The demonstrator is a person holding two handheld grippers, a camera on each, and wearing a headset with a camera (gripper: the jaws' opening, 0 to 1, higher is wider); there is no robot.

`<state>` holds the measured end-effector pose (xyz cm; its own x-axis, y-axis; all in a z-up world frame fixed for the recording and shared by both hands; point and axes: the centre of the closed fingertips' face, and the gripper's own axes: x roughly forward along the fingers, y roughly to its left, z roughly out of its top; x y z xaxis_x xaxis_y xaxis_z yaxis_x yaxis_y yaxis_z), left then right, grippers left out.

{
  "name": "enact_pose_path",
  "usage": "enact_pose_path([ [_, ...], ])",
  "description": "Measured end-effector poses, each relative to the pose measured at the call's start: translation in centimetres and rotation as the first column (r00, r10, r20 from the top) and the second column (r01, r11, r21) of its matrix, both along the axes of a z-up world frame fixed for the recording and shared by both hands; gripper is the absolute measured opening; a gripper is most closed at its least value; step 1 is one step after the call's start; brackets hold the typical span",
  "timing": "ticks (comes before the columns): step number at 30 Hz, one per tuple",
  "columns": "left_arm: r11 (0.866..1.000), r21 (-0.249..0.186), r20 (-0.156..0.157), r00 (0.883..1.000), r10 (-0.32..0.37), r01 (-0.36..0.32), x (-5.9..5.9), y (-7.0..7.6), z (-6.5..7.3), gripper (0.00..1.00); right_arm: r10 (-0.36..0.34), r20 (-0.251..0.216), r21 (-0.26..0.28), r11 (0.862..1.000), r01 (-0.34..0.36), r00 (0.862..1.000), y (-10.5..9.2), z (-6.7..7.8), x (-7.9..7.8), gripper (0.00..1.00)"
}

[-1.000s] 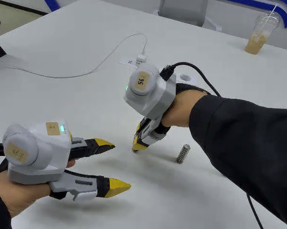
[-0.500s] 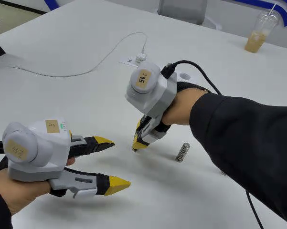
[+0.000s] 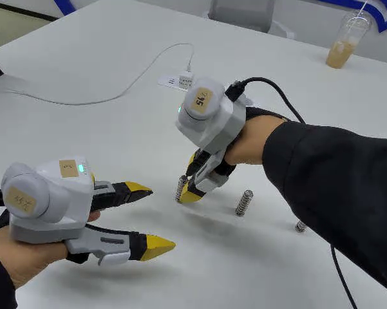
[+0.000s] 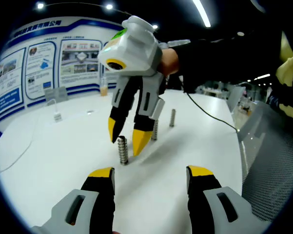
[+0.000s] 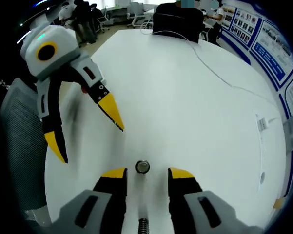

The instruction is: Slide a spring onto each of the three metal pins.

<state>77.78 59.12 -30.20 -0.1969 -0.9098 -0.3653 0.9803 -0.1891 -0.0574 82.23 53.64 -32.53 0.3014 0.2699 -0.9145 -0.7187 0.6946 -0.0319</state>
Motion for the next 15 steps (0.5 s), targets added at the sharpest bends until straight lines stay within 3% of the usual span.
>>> enact_pose_path([
  [15,1.0,0.0,0.005,1.0,-0.003,0.003,0.0,-0.2,0.3,0.61,-0.082,0.029,0.028,0.996,0.081,0.996,-2.2,0.8,-1.3,0.44],
])
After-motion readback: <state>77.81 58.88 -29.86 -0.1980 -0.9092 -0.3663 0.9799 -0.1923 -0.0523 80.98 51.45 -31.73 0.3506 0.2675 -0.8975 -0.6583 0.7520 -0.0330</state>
